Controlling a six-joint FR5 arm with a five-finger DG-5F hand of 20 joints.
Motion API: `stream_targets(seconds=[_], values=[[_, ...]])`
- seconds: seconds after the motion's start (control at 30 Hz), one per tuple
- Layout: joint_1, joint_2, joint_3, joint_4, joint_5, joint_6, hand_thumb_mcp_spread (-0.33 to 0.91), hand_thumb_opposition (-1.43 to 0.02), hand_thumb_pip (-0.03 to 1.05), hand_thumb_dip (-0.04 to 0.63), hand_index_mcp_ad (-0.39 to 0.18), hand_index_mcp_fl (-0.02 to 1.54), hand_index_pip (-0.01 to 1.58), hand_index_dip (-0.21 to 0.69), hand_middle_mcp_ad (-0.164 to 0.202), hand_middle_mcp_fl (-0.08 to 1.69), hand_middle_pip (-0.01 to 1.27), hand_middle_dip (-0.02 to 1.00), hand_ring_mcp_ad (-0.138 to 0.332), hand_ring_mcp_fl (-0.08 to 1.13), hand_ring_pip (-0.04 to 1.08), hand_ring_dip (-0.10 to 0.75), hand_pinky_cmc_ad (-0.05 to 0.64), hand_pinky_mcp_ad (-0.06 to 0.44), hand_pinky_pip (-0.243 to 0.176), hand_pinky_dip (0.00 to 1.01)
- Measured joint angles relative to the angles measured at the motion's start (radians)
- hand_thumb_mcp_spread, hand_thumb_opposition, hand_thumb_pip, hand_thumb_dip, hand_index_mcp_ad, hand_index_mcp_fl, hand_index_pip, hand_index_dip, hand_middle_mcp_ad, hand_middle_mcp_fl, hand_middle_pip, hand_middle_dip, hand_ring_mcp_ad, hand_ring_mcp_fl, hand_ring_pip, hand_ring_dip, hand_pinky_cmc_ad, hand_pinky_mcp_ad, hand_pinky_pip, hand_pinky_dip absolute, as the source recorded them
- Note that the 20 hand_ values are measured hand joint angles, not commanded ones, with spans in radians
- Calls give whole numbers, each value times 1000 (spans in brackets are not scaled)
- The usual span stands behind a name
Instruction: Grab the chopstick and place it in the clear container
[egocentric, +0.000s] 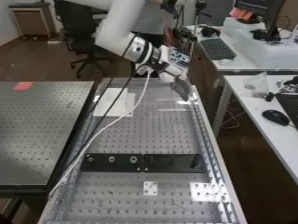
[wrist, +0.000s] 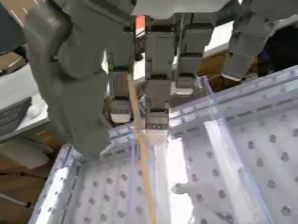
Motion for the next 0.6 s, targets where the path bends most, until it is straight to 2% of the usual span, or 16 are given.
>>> stream_targets(seconds=[0.13, 0.23, 0.33, 0.4, 0.47, 0.6], values=[[4, 6, -4, 10, 9, 2, 421, -806, 496, 260, -152, 557, 54, 372, 23, 766, 80, 672, 52, 152, 79, 506, 394, 332, -68, 307], [8, 16, -7, 30, -6, -5, 407, -771, 503, 262, -171, 522, 52, 372, 19, 696, 80, 672, 56, 129, 77, 503, 414, 328, -73, 309], [10, 20, 0, 43, 7, -12, 380, -761, 513, 244, -176, 503, 52, 375, 21, 653, 80, 672, 52, 110, 79, 490, 410, 328, -105, 321], [9, 23, 8, 54, 11, -11, 384, -745, 515, 244, -176, 476, 52, 375, 17, 620, 80, 672, 52, 96, 80, 490, 414, 328, -106, 321], [6, 31, 12, 76, 10, -1, 384, -745, 506, 244, -176, 454, 52, 375, 21, 548, 79, 668, 52, 75, 77, 487, 428, 328, -106, 321], [-5, 82, -3, 183, 26, 27, 316, -714, 469, 213, -176, 339, 56, 379, 17, 387, 77, 614, 75, 51, 82, 471, 428, 328, -106, 354]])
